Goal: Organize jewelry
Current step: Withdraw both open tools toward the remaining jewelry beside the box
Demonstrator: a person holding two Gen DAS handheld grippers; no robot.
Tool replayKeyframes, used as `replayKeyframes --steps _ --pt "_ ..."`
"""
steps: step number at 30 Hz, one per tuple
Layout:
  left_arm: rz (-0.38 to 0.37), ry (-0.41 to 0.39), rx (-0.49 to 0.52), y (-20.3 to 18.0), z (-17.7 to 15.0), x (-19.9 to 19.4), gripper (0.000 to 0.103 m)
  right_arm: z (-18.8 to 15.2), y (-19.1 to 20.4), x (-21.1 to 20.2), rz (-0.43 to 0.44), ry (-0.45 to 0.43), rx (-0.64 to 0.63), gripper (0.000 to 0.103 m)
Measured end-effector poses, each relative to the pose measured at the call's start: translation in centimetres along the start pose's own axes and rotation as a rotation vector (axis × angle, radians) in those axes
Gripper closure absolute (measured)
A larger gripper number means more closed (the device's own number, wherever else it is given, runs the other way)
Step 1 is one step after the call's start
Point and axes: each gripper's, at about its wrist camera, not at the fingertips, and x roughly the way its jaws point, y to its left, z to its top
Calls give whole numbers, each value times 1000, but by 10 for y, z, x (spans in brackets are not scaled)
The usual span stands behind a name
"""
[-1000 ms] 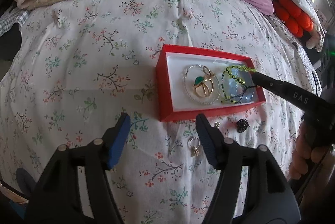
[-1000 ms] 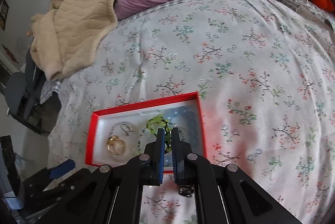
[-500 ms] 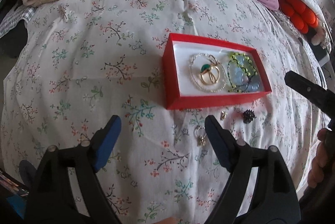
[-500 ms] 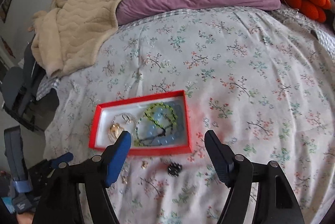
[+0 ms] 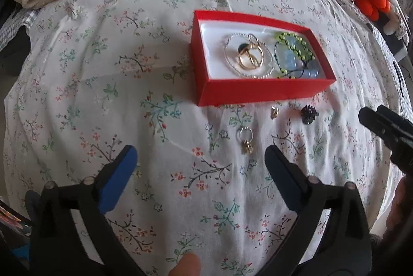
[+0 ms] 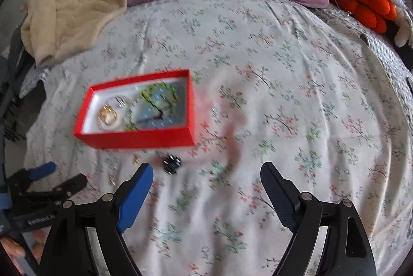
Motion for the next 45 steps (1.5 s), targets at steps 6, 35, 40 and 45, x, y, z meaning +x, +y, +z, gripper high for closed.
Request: replayKeyframes --steps 6,35,40,45 --pt "-28 31 -35 7 -3 10 1 -12 -6 10 -9 48 -1 11" --pt "-105 -144 207 -28 -32 31 15 -60 2 72 -41 58 -171 0" --pt "-143 -156 237 -36 -27 31 37 -63 1 72 -33 48 -179 0" --pt "-157 -154 237 -36 -18 35 54 -60 3 71 -36 61 -188 0"
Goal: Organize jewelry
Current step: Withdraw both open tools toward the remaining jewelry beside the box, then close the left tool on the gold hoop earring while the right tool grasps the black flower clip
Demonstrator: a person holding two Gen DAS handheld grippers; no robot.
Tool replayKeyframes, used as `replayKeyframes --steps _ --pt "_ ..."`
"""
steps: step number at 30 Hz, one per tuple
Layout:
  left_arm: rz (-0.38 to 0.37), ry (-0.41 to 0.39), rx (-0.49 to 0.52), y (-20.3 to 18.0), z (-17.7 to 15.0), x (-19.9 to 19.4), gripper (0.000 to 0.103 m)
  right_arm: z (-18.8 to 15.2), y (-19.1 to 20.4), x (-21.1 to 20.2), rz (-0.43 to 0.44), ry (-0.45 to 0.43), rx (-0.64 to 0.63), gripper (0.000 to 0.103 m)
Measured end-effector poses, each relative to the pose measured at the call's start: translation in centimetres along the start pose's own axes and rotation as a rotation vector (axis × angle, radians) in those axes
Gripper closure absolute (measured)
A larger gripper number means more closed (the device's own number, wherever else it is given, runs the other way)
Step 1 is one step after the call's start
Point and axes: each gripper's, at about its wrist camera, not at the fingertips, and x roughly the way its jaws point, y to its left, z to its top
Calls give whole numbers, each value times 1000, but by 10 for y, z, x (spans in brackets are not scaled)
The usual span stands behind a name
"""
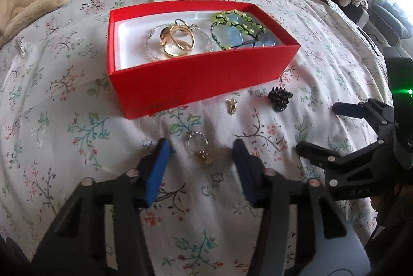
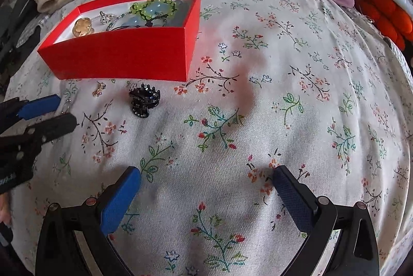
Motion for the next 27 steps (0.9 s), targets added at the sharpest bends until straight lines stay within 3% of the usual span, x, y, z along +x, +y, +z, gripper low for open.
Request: replayKeyframes --steps 5,18,19,27 --pt "-15 6 15 -2 -1 1 69 2 1 0 -3 10 -2 0" --pt "-26 39 -13 1 2 6 90 4 -2 1 3 29 -6 0" --pt "-28 43 -16 1 2 6 97 4 -2 1 4 32 -8 0" --pt "-56 51 -45 7 4 1 97 8 -5 1 21 50 -8 0"
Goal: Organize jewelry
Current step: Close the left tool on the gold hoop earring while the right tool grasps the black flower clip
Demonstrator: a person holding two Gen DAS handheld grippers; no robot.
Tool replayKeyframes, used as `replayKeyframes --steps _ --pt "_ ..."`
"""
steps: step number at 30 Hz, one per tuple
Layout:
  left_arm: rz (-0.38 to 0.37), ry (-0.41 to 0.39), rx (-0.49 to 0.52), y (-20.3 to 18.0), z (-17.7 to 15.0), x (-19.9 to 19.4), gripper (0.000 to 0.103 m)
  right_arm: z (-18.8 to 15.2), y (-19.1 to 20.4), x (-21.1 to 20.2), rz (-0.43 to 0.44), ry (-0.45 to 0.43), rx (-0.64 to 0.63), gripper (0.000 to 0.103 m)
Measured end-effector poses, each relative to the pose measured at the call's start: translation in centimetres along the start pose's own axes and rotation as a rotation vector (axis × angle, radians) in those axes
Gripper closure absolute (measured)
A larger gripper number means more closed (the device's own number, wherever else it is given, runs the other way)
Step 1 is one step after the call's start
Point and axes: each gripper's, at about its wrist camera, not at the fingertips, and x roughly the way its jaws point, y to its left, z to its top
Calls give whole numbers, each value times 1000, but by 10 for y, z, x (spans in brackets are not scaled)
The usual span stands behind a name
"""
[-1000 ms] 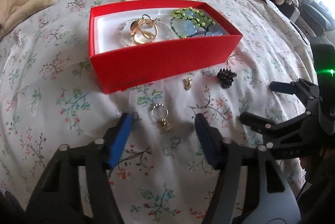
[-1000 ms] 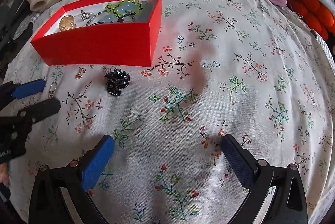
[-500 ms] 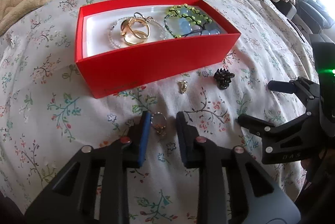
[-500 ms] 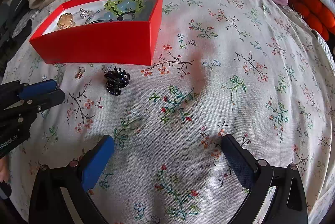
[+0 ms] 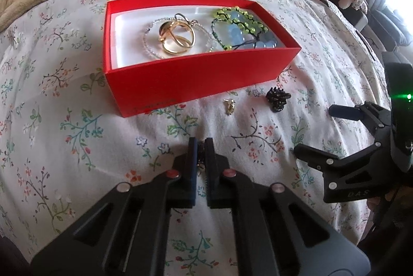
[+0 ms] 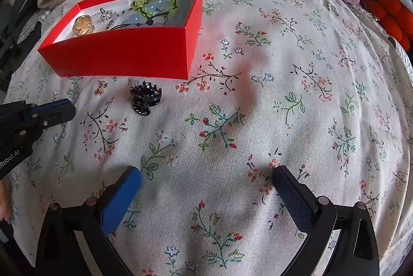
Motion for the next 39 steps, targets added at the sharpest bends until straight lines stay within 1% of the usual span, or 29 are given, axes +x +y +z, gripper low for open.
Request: replayKeyframes --steps 9,11,14,16,21,23,25,29,31,32,34,35,37,39 --pt "-36 -18 -51 8 4 -16 97 8 -11 -3 58 -16 31 0" --pt "-43 -18 -64 10 5 -18 97 12 -10 -5 75 -24 36 3" --pt "-48 -17 -76 12 6 -21 97 19 -6 -6 99 -32 44 10" --pt "-51 -13 -86 13 6 -21 97 25 -5 -7 116 -35 48 17" --pt "-42 8 -106 16 5 -20 97 39 3 -1 144 -27 50 31" --pt "-39 12 -109 16 6 -20 97 44 9 1 139 -26 48 32" --pt "-40 15 -111 16 6 -19 97 49 13 3 135 -28 47 39" --pt "-42 21 -112 16 8 -19 97 52 24 4 144 -34 65 47" --pt "-45 23 -114 17 8 -20 97 52 27 3 147 -38 73 55" --pt "-46 25 -114 18 8 -19 97 53 28 4 148 -40 74 56" --pt "-45 27 -115 19 7 -20 97 54 30 4 148 -42 75 63" --pt "-45 29 -115 19 7 -20 97 55 31 4 147 -43 73 65" --pt "-44 31 -114 20 6 -20 97 56 32 4 145 -45 70 74" --pt "-44 33 -115 20 6 -20 97 57 34 5 148 -46 70 79"
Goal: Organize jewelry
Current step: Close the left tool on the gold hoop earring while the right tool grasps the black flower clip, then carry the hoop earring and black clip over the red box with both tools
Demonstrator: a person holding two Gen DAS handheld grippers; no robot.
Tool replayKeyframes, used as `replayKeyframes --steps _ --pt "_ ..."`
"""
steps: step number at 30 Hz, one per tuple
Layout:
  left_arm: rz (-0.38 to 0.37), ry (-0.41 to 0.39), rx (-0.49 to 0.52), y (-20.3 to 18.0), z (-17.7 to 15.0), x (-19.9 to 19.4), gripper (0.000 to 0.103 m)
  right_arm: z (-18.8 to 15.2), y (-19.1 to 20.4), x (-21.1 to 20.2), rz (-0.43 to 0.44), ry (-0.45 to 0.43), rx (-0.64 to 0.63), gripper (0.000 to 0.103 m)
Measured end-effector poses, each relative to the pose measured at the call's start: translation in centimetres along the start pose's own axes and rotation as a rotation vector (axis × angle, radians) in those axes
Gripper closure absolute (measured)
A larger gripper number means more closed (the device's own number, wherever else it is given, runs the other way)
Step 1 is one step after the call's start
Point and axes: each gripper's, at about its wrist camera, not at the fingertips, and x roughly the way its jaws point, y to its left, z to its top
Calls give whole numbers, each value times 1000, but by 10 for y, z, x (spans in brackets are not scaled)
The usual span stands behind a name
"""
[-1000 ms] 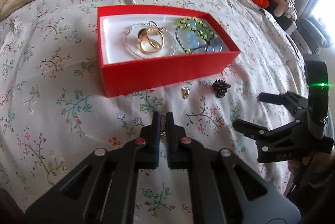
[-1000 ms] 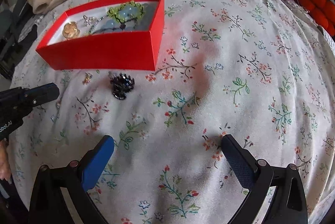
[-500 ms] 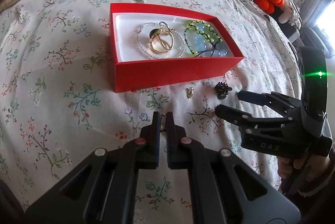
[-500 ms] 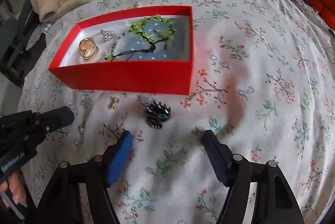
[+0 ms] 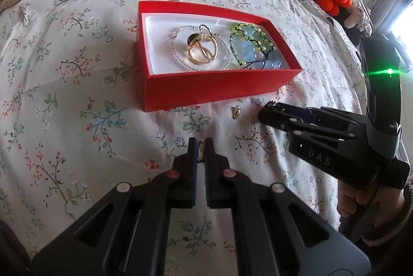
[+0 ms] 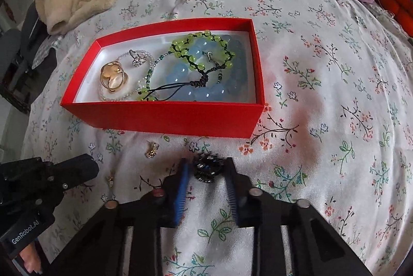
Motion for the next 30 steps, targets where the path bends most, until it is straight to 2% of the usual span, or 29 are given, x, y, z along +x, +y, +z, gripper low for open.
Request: replayKeyframes --steps 7,20,30 --pt "1 1 0 0 -1 -1 97 1 4 0 4 2 -9 79" --pt "9 -3 1 -3 -3 -6 97 -12 -1 -26 8 19 10 79" --pt "-10 -36 -18 -5 -1 -24 97 -14 0 -60 46 -31 31 79"
